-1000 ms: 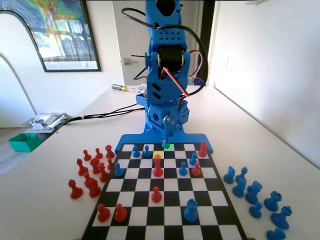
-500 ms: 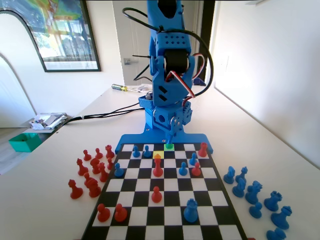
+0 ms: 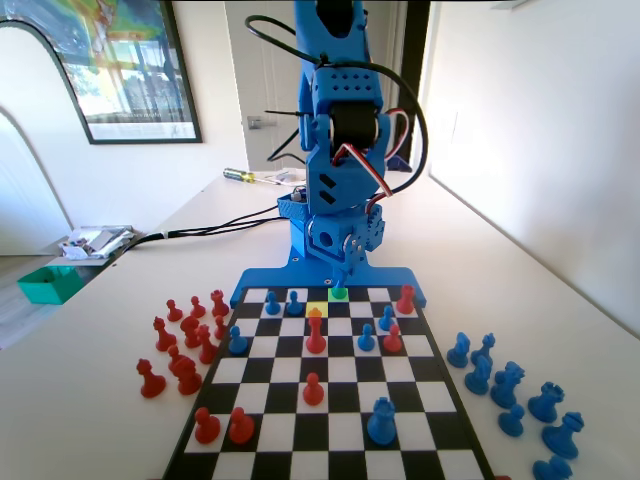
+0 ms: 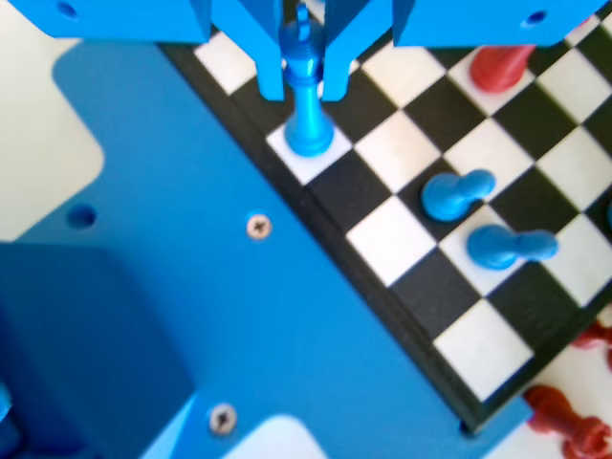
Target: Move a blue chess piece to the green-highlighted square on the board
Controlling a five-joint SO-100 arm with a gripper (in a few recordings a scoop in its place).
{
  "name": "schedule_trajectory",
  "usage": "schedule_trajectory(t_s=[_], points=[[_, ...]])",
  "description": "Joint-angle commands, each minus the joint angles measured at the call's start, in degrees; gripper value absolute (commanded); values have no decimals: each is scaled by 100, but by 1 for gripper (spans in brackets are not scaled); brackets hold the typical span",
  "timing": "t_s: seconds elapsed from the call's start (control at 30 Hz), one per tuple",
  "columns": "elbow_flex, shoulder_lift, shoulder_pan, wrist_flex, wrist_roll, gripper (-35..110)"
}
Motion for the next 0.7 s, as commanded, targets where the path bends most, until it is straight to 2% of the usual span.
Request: schedule_trajectory(t_s=[0.0,0.37,0.67], points=[[26,325,-18,-35,-62,11],[-97,325,123,53,-255,13],[-1248,325,185,1485,-220,13]])
